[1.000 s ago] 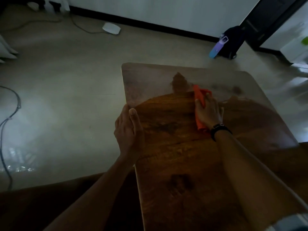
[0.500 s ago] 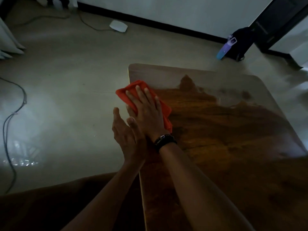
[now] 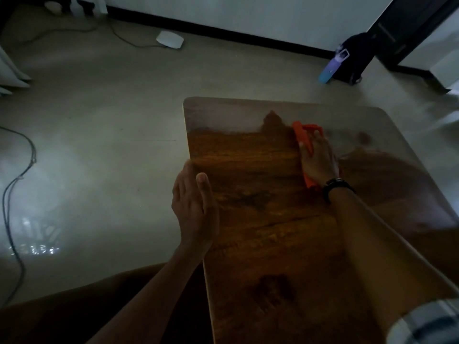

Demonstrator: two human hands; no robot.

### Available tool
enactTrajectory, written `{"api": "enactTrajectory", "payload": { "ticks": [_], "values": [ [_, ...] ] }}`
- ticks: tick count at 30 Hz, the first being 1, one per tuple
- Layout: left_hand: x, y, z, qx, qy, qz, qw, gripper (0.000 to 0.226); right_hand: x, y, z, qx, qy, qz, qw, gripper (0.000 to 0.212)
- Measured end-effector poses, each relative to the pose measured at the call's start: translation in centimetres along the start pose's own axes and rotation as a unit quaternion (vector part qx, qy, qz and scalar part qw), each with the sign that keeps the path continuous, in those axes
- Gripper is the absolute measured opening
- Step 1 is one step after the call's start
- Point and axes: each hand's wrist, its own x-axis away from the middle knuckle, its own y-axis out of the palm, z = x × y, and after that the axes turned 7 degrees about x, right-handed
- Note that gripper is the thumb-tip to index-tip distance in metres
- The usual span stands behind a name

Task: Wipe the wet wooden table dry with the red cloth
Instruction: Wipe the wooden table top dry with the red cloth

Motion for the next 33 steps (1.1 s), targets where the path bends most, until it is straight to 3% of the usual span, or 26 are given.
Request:
{"api": "enactTrajectory", "payload": {
  "ticks": [4,8,11,13,16,19,25,28,33],
  "values": [
    [-0.1,0.0,-0.2,-0.001,-0.004,0.005,1.0,0.058,1.5,0.6,-2.3,0.004,-0.035,-0.014,0.999,0.053],
    [0.0,0.1,0.0,-0.025,-0.011,-0.002,1.0,0.068,5.1,1.6,-8.1,0.016,-0.145,-0.031,0.989,0.053],
    [0.1,0.3,0.3,-0.129,-0.007,-0.015,0.991,0.077,8.0,2.4,-11.4,0.023,-0.253,-0.037,0.966,0.052],
    [0.4,0.2,0.2,-0.255,0.035,-0.028,0.966,0.078,8.3,2.5,-11.0,0.016,-0.285,-0.029,0.958,0.05],
    [0.5,0.4,1.0,-0.397,0.174,-0.089,0.897,0.076,6.0,2.1,-7.8,-0.015,-0.25,-0.005,0.968,0.047],
    [-0.4,4.3,3.2,-0.412,0.248,-0.185,0.857,0.07,2.7,1.5,-2.4,-0.011,-0.177,0.016,0.984,0.046],
    [-4.2,16.6,4.4,-0.383,0.267,-0.285,0.837,0.067,-4.6,-0.4,11.8,0.002,-0.025,0.037,0.999,0.048],
    [-4.2,18.8,3.5,-0.387,0.293,-0.287,0.826,0.068,-7.0,-2.0,17.7,-0.01,0.039,0.037,0.999,0.051],
    [-3.9,19.1,3.2,-0.4,0.312,-0.276,0.816,0.07,-8.5,-2.3,19.4,-0.035,0.079,0.052,0.995,0.055]
  ]
}}
